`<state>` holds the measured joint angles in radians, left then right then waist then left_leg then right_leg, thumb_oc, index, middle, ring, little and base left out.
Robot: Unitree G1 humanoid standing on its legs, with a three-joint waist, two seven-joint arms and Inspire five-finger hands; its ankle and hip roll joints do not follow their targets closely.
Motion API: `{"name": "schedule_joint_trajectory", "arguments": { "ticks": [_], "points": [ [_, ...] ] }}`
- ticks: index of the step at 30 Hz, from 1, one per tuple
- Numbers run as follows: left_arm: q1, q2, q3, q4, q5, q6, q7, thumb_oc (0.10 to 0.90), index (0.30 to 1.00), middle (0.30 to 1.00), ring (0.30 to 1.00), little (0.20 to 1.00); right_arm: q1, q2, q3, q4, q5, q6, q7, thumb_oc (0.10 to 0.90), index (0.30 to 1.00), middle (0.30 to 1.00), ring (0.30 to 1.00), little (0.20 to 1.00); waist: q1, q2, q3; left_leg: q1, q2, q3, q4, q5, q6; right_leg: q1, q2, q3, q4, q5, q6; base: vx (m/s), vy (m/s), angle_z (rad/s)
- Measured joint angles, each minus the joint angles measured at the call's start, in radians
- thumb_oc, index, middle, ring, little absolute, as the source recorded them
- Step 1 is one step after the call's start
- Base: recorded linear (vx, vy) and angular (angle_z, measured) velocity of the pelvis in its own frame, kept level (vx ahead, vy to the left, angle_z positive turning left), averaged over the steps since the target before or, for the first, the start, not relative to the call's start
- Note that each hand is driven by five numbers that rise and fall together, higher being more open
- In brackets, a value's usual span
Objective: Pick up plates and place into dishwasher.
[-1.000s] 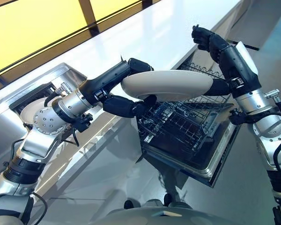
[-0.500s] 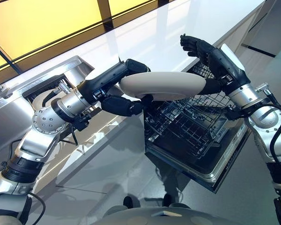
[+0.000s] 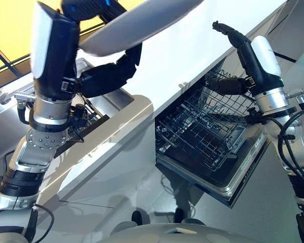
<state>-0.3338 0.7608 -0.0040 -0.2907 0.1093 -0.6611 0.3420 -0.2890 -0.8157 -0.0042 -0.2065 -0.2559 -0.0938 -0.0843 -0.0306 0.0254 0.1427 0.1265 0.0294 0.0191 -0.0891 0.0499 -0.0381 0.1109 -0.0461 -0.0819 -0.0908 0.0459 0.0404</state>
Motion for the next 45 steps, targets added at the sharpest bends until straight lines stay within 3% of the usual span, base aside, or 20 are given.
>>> {"name": "schedule_joint_trajectory", "arguments": {
  "ticks": [5, 12, 19, 26, 33, 39, 45],
  "points": [
    [0.000, -0.001, 0.000, -0.008, 0.009, 0.011, -0.010, 0.100, 0.300, 0.300, 0.300, 0.200, 0.000, 0.000, 0.000, 0.000, 0.059, 0.002, 0.009, 0.800, 0.900, 0.900, 0.900, 0.900, 0.000, -0.001, 0.000, 0.000, 0.000, -0.001, 0.000, 0.000, 0.000, 0.000, 0.000, -0.002, 0.000, 0.000, 0.000, 0.00, 0.000, 0.00],
    [0.000, 0.005, -0.003, -0.005, 0.075, 0.035, -0.029, 0.100, 0.300, 0.300, 0.300, 0.200, -0.001, 0.000, 0.000, -0.001, 0.161, -0.048, 0.025, 0.800, 0.900, 0.900, 0.900, 0.900, 0.003, -0.001, 0.000, 0.000, 0.000, -0.002, 0.000, 0.000, 0.000, 0.001, 0.000, -0.004, 0.000, 0.000, 0.000, 0.00, 0.000, 0.00],
    [0.000, 0.102, -0.040, 0.058, 0.170, 0.075, -0.051, 0.100, 0.300, 0.300, 0.300, 0.200, -0.001, 0.000, 0.000, 0.000, 0.278, -0.036, 0.026, 0.800, 0.900, 0.900, 0.900, 0.900, 0.001, 0.000, -0.001, 0.000, 0.000, -0.002, 0.000, 0.001, 0.000, 0.001, 0.000, -0.006, 0.000, 0.000, 0.000, 0.00, 0.000, 0.00],
    [0.000, 0.164, -0.078, 0.115, 0.208, 0.131, -0.093, 0.100, 0.300, 0.300, 0.300, 0.200, -0.002, 0.000, 0.000, 0.000, 0.282, -0.028, 0.022, 0.800, 0.900, 0.900, 0.900, 0.900, -0.001, 0.001, -0.001, 0.000, 0.000, -0.002, 0.000, 0.001, 0.000, 0.001, 0.000, -0.006, 0.000, 0.000, 0.000, 0.00, 0.000, 0.00],
    [-0.001, 0.238, -0.080, 0.122, 0.208, 0.155, -0.154, 0.100, 0.300, 0.300, 0.300, 0.200, -0.030, -0.057, 0.000, 0.000, 0.162, -0.036, 0.070, 0.800, 0.900, 0.900, 0.900, 0.900, -0.001, 0.001, -0.002, 0.000, 0.000, -0.002, 0.000, 0.001, 0.000, 0.001, 0.000, -0.006, 0.000, 0.000, 0.000, 0.00, 0.000, 0.00],
    [-0.067, 0.261, -0.112, 0.129, 0.206, 0.156, -0.197, 0.100, 0.300, 0.300, 0.300, 0.200, -0.111, -0.178, 0.032, -0.005, -0.002, -0.093, 0.149, 0.800, 0.900, 0.900, 0.900, 0.900, 0.000, 0.001, -0.002, 0.000, 0.000, -0.002, 0.000, 0.001, 0.000, 0.001, 0.000, -0.006, 0.000, 0.000, 0.000, 0.00, 0.000, 0.00],
    [-0.130, 0.280, -0.151, 0.129, 0.203, 0.149, -0.221, 0.100, 0.300, 0.300, 0.300, 0.200, -0.240, -0.249, 0.118, -0.085, -0.060, -0.151, 0.199, 0.800, 0.900, 0.900, 0.900, 0.900, -0.001, 0.002, -0.003, 0.000, 0.000, -0.002, 0.000, 0.001, 0.000, 0.000, 0.000, -0.006, 0.000, 0.000, 0.000, 0.00, 0.000, 0.00]
  ]
}}
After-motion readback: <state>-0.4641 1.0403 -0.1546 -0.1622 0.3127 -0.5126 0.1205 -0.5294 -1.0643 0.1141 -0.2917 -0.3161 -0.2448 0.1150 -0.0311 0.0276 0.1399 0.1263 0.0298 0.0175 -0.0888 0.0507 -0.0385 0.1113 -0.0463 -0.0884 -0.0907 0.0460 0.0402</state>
